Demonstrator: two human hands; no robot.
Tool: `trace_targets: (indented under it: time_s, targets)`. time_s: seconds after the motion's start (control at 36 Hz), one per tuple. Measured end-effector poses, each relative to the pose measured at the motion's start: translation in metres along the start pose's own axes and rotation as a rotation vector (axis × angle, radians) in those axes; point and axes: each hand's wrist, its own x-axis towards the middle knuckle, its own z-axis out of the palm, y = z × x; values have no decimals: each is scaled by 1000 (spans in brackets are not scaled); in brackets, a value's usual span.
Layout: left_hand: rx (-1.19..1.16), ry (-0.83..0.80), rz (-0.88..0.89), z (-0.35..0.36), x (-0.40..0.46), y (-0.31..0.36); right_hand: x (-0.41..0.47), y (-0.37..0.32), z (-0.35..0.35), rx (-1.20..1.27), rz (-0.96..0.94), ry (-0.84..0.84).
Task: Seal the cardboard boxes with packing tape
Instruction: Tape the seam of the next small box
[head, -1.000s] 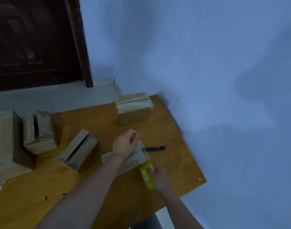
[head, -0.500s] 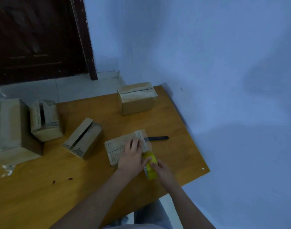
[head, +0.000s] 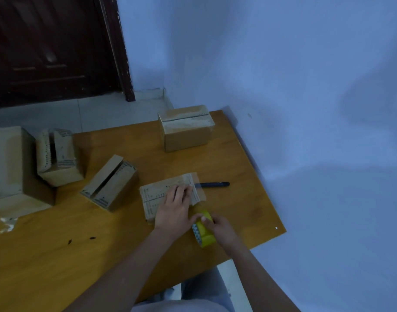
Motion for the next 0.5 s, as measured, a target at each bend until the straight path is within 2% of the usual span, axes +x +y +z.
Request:
trace_targets:
  time_s: [0.11,0.22,0.31,0.5]
  targets:
    - [19,-16,-19,-2,2,1,5,4,-7,33,-3,8]
    - [11,-42,-26,0,4,1,23,-9,-21,-12,-36,305]
    - [30,-27,-19,-1,4,1,51,-18,-34,-273,-86,416]
    - [63,-39,-39,0,16,-4,98,-30,-33,-938,-188,340]
